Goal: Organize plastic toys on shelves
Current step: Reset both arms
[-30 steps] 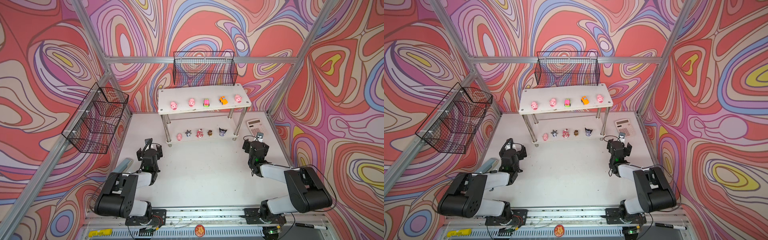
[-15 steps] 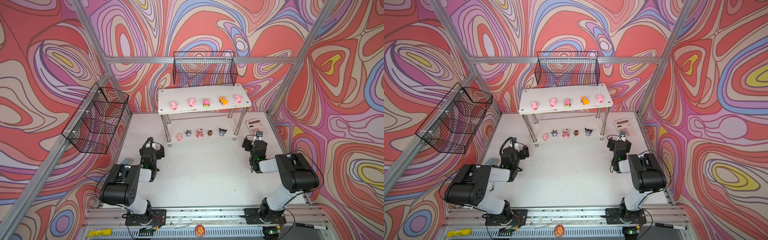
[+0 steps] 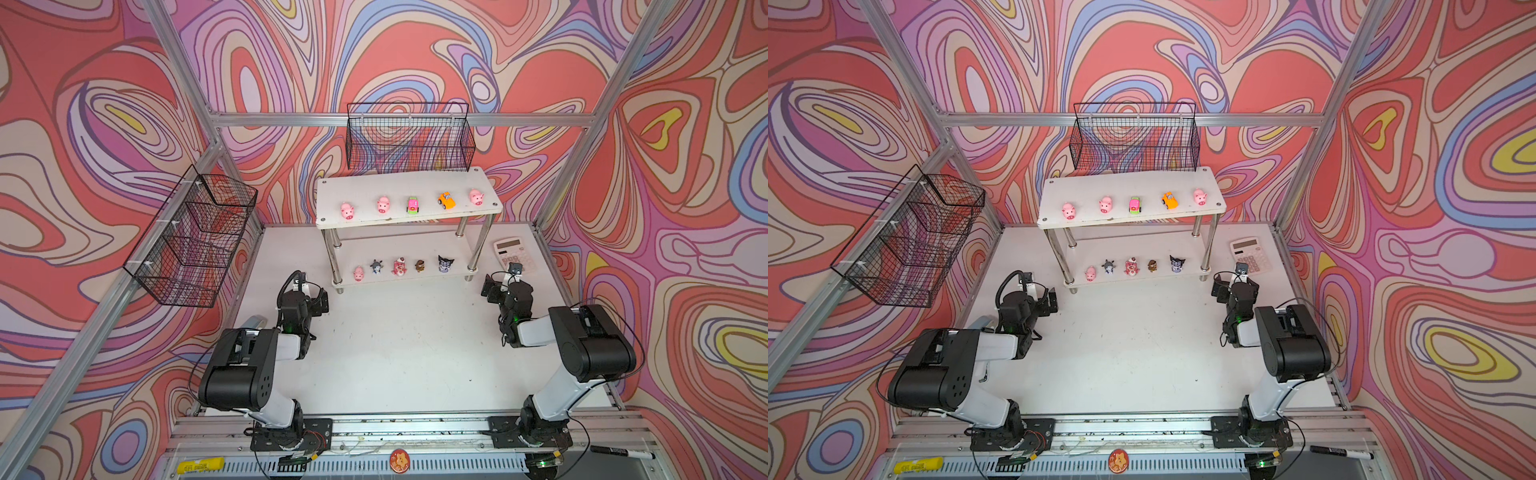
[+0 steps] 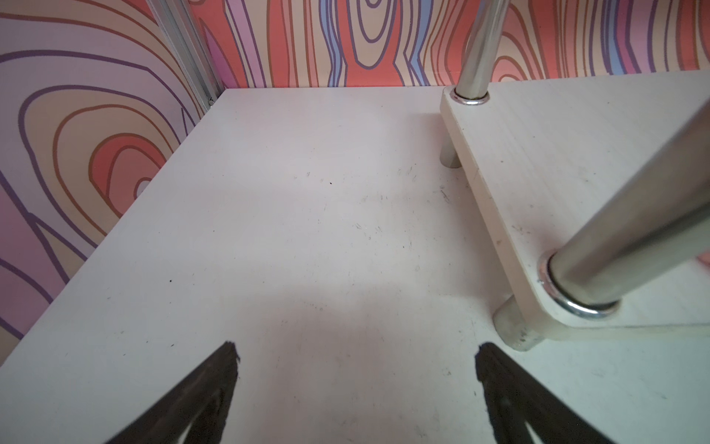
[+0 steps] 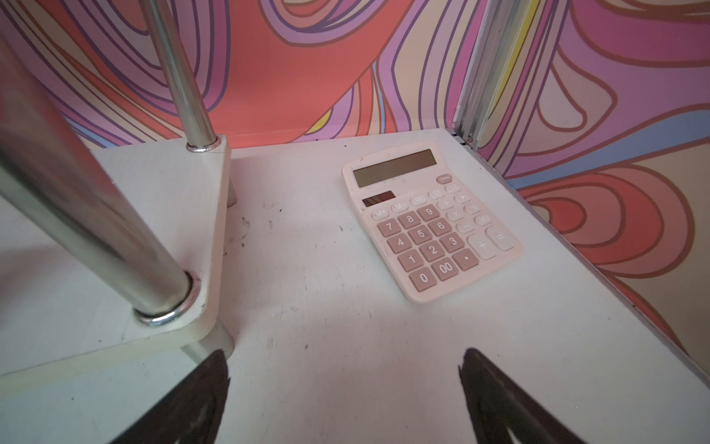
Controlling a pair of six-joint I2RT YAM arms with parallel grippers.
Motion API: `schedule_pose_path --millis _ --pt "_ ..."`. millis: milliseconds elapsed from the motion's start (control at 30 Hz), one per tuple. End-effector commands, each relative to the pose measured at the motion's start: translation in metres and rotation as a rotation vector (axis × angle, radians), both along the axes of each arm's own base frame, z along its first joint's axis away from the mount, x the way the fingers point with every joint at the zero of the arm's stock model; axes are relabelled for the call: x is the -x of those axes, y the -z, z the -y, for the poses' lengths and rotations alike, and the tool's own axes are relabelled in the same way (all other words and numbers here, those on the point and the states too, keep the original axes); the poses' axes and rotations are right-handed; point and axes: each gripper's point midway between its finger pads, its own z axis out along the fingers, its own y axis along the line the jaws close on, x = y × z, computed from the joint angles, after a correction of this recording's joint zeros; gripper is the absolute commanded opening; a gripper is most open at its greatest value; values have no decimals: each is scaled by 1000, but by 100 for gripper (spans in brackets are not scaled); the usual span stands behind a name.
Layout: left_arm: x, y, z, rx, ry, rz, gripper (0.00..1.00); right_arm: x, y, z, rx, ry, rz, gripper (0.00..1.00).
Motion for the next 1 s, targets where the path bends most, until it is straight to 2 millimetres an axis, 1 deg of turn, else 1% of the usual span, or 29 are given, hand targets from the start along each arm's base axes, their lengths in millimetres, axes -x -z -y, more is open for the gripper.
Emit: schedule_pose_path --millis 0,967 --pt "-2 -6 0 6 6 17 100 1 0 2 4 0 6 98" --pt "-2 -6 0 6 6 19 100 1 1 2 5 -1 4 98"
